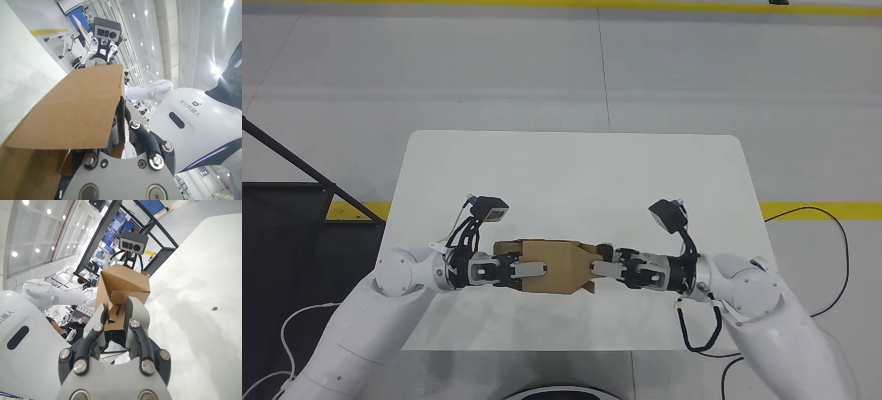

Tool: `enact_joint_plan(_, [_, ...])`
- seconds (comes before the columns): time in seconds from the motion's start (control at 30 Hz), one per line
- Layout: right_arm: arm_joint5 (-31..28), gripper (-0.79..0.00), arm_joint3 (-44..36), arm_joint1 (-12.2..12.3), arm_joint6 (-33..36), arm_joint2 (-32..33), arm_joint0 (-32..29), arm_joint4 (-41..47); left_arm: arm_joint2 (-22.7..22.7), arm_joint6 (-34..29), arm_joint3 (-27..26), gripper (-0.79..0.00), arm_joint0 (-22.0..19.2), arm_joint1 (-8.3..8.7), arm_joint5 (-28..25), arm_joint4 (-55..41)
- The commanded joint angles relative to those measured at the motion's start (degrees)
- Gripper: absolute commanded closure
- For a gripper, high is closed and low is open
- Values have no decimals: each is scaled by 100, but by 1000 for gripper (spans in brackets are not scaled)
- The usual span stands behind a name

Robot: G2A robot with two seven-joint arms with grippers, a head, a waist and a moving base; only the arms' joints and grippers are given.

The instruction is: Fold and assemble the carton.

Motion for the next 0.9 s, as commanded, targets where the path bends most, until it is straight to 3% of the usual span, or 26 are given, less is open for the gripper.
enact_joint_plan(0.0, [-27,-249,48,-12,31,-41,28,65,-5,4,-7,0,6,-2,-4,8])
enact_joint_plan(0.67, [-132,-274,391,-150,30,-393,334,153,-41,12,-37,0,33,-18,-12,4])
enact_joint_plan(0.87, [-260,-348,329,-148,-90,-285,249,152,-33,-3,4,0,20,-26,3,10])
